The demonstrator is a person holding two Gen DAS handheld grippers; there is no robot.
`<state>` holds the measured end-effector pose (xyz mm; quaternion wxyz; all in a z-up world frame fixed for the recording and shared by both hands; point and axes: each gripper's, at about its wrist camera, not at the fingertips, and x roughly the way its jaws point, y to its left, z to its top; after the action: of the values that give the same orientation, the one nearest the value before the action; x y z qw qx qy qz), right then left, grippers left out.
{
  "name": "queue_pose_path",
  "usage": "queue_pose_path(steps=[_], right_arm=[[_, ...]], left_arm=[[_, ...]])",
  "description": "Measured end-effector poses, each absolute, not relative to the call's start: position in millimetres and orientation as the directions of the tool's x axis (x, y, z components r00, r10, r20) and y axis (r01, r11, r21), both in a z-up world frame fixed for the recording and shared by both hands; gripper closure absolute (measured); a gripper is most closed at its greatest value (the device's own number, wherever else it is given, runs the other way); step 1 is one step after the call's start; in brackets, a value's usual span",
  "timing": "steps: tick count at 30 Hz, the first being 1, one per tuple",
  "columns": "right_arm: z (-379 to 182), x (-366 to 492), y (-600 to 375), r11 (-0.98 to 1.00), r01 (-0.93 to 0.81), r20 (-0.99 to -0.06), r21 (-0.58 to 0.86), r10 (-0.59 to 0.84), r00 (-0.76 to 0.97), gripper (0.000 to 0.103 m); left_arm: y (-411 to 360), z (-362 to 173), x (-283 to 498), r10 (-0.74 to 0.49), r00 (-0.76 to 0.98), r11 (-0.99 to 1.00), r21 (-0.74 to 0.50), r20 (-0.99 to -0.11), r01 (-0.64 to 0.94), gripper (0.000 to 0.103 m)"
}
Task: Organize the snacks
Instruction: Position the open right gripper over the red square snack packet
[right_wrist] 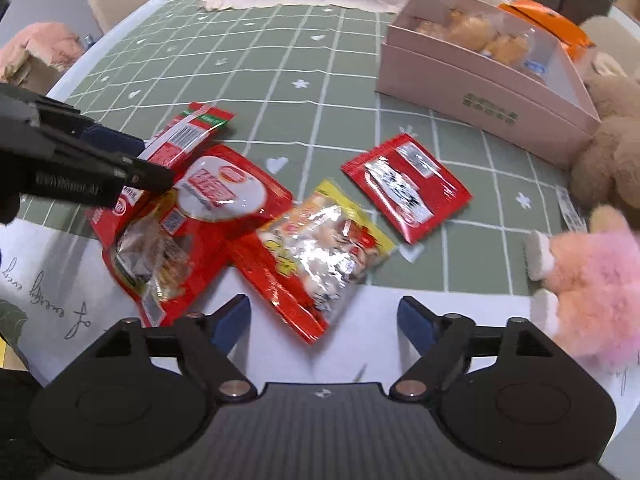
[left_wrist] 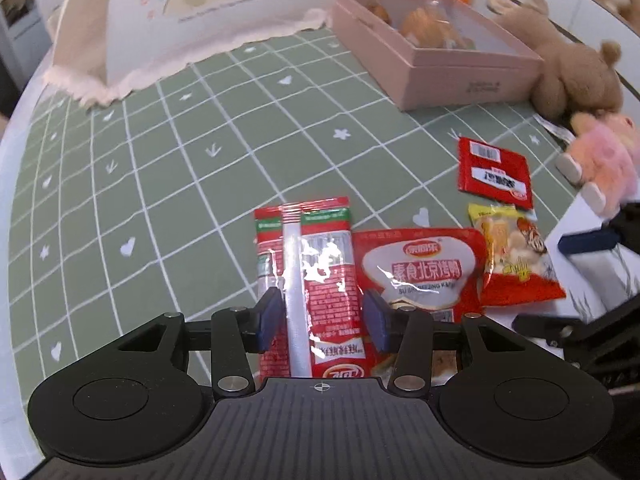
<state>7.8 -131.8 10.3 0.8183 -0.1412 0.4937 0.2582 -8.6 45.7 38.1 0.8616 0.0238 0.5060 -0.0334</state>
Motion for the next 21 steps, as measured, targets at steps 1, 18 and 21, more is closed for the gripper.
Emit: queue_pose_path(steps=[1,18,21], right_arm=[[9.6,8.2,-133.7,0.831,-0.556,-0.881,0.024,0.280,0.381,0.016],[3.2,7.4,-139.2,0.859,-0.512,-0.866,0.015,0.267,0.423,0.000],[3.2,7.5,-139.6,0.857,-0.515,-0.865,0.014,0.269,0.423,0.000]], left_arm=[[49.4,38.6,-7.3,-0.057,0.480,0.997,-0.021,-0.875,0.081,0.049],[63.7,39.3,-2.2,-0.095,0.490,0.995,-0.076,-0.867,0.060,0.050],[60.3,35.2,-0.8,-0.028,0.487,0.998,0.002,-0.873,0.061,0.044]])
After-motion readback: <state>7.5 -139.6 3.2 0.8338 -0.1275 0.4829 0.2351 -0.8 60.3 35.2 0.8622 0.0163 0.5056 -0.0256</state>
